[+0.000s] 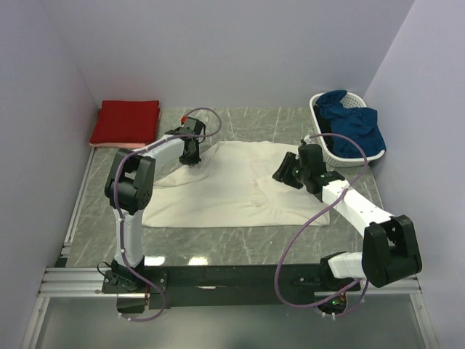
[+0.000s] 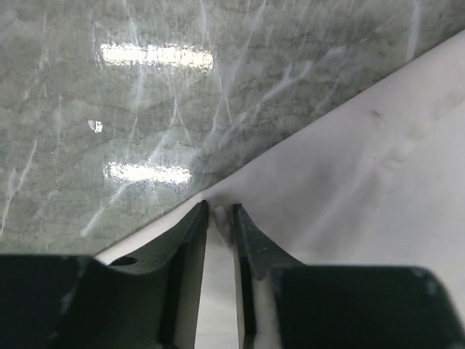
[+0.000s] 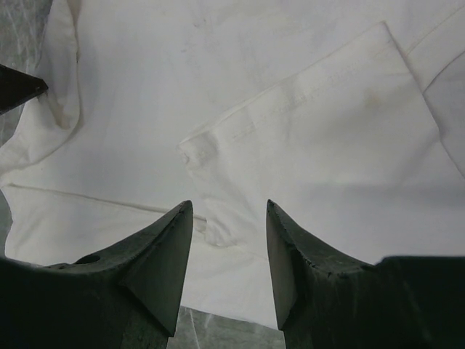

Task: Fold and stack the t-shirts
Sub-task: Fold the tshirt

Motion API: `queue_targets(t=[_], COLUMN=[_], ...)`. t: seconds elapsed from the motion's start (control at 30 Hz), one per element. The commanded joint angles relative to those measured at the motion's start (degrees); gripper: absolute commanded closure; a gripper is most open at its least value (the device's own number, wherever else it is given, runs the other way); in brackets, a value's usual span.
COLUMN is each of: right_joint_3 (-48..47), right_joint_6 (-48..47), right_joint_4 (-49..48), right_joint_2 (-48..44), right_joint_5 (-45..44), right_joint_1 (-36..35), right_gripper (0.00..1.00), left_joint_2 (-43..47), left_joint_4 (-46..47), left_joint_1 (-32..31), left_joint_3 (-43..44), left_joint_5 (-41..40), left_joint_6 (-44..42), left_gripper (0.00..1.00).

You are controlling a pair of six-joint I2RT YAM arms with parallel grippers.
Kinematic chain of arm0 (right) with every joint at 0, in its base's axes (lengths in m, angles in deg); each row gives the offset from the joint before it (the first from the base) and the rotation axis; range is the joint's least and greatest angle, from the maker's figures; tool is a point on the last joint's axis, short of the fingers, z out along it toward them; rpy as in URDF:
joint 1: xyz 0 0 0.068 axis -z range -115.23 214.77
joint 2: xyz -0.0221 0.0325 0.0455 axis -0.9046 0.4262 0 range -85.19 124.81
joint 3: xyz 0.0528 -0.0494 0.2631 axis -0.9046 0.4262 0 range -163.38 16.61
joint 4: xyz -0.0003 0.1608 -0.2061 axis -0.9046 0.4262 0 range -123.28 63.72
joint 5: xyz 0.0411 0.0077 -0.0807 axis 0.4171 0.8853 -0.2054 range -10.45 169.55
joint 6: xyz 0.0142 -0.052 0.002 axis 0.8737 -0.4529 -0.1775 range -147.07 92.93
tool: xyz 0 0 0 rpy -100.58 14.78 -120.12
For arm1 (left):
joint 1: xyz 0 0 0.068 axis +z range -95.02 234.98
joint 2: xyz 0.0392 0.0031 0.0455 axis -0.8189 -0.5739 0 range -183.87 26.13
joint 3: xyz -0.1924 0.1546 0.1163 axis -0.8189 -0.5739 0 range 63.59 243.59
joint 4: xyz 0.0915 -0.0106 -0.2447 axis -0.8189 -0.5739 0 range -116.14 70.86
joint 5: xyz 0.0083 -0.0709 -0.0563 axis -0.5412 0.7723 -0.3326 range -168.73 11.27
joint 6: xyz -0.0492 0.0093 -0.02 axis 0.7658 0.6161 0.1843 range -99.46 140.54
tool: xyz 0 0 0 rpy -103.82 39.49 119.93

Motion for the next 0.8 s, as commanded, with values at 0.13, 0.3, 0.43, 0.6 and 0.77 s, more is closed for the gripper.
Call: queue_targets(t=[0.13,0.3,0.43,0.6,0.77], right_joint_3=[0.4,-0.3,-3.2,-8.0,-13.5], right_joint_6=[-0.8,-0.7,-0.9,-0.9,-0.5], right_joint_4=[-1.2,-0.8,0.4,2.1,2.4], right_joint_2=[-2.1,-2.0,-1.4,2.8,9.2], right_joint_5=[0.0,0.7,1.8,2.6,4.3], right_joint_1=[0.8,1.9,5.0,9.7,15.3], right_gripper=[0.48,0.48,0.48,0.48,0.48], left_joint_2=[4.3,5.9,6.9,6.2,5.5], left_joint_4=[-0.5,-1.7,-3.0,-6.0,-6.1], left_joint_1=[-0.3,-0.4,-0.2,1.4,4.9], left_joint_3=[0.2,1.1,2.7,6.9,9.9], left_joint_5=[-1.3,-2.1,-4.6,-7.5,-8.4], left_joint_6=[-0.4,-0.6,-0.8,-0.9,-0.5], left_gripper=[0.90,0.99,0.99,0.99,0.99])
